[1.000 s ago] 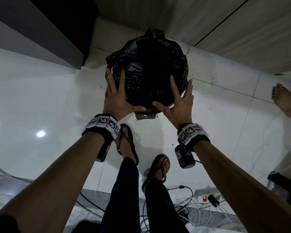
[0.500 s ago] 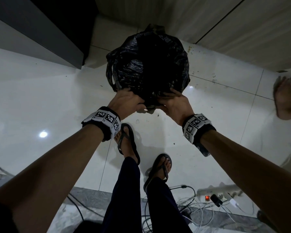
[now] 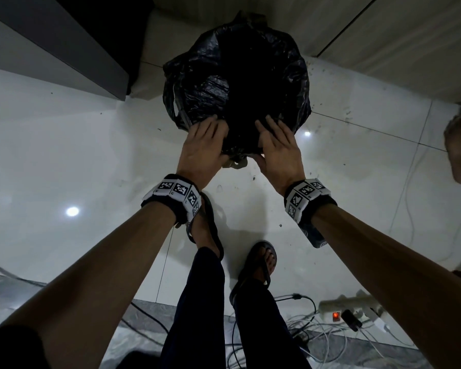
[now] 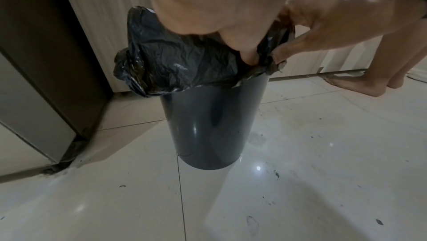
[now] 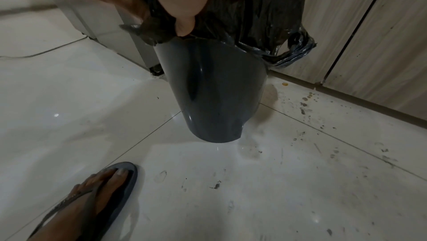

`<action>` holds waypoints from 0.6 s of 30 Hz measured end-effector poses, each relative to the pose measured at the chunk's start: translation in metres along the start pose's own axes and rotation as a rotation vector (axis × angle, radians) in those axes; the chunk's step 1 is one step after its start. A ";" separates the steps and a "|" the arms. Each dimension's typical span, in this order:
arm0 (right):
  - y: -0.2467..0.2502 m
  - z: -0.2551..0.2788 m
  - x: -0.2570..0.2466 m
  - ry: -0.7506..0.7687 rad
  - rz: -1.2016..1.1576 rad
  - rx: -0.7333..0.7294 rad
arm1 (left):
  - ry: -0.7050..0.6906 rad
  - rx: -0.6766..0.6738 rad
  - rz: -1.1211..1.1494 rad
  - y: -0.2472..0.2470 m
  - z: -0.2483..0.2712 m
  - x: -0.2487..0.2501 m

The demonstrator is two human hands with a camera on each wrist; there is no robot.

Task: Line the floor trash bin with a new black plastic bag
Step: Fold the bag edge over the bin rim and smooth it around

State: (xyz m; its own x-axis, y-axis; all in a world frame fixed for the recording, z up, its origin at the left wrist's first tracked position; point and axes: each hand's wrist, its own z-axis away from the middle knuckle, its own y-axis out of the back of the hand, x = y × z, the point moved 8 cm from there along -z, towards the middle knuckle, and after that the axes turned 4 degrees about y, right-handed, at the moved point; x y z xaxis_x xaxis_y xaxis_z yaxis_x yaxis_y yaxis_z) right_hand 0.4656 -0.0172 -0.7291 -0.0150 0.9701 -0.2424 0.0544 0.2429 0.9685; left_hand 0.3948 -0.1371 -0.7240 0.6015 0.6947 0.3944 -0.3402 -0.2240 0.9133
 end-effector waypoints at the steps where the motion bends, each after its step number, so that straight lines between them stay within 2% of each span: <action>1: 0.000 0.000 0.000 0.009 0.009 0.011 | -0.012 -0.029 -0.026 -0.004 0.000 0.001; 4: 0.000 0.000 0.001 0.060 0.029 0.051 | -0.013 -0.061 -0.114 -0.008 0.001 0.003; 7: -0.002 0.000 -0.001 0.121 0.111 0.080 | 0.022 0.006 -0.120 -0.010 0.000 0.002; 12: -0.003 -0.002 -0.001 0.129 0.159 0.162 | 0.059 0.121 -0.180 -0.014 -0.001 0.001; 16: -0.001 -0.004 -0.001 0.097 0.144 0.106 | 0.106 0.104 -0.190 -0.010 0.000 0.003; 18: 0.001 -0.005 -0.002 0.109 0.127 0.064 | 0.081 0.072 -0.185 -0.005 -0.002 0.007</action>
State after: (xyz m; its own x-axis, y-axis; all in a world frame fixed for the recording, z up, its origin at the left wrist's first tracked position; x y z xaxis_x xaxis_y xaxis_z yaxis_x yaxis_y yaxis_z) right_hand 0.4605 -0.0186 -0.7272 -0.1121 0.9879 -0.1076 0.1263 0.1216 0.9845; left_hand 0.3996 -0.1298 -0.7258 0.5878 0.7805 0.2130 -0.1753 -0.1341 0.9753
